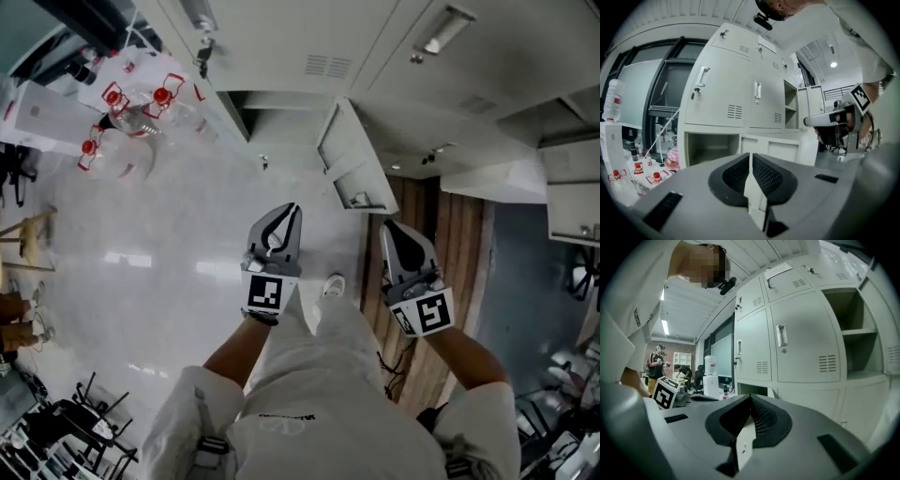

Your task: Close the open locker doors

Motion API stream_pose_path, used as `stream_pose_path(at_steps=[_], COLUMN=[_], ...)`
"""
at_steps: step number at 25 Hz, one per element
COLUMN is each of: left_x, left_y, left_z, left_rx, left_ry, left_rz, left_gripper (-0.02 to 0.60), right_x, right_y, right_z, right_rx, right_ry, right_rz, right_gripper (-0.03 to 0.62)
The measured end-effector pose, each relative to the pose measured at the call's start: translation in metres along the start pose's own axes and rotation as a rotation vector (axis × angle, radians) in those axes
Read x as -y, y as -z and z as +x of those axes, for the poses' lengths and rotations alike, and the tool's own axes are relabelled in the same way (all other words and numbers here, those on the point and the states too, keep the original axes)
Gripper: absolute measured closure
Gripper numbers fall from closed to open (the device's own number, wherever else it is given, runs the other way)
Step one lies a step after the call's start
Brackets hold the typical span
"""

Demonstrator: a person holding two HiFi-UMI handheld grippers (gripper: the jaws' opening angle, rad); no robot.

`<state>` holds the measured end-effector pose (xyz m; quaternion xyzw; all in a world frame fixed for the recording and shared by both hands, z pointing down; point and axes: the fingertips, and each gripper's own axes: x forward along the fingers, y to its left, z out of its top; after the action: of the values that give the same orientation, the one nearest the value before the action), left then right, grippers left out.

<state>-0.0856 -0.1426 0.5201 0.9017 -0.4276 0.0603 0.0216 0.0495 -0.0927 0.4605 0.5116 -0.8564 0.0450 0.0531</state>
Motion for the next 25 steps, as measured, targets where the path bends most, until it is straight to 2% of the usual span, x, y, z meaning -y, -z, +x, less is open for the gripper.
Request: stream_pose_path(at_steps=[4,9,12,14,16,19,24,25], left_x=[0.073,0.13,0.144,0.149,0.154,0.162,0.163,0.16], left_y=[0.045,0.104,0.127,0.134,0.138,0.147,0.165,0.166], left_z=[0.006,0.028,0.044,0.056,0.069,0.09,0.117,0.118], left_rx=[-0.027,-0.047,-0.061,-0.064,-0.074,-0.094,-0.118,-0.119], left_ry=[0.024,0.018,0.011,-0.005,-0.036,-0.092,-0.194,-0.21], left_rz=[-0.012,-0.017,-0.011,0.012,0.045,0.062,0.041,0.039], left_gripper=[0.577,0.574,0.543,0.489,0.441,0.408,0.399,0.442], right_x=[0.01,0.029,0.041,0.047,0.052,0.055,0.057,0.057], right_y=[0.065,0.126,0.149,0.158,0.166,0.176,0.184,0.185], right_z=[-0.045,-0.062,-0.063,-0.062,-0.063,-0.066,-0.063,-0.061], right_rx=[-0.037,-0.016,-0.003,0.001,-0.001,-0.005,0.002,0.002], right_ry=[-0.004,0.001,0.026,0.035,0.043,0.055,0.063,0.059], right_rz=[0.033,0.043,0.051,0.051,0.058,0.063,0.061,0.055], right_gripper=[0.583,0.581,0.58,0.576,0.574,0.574,0.574,0.574])
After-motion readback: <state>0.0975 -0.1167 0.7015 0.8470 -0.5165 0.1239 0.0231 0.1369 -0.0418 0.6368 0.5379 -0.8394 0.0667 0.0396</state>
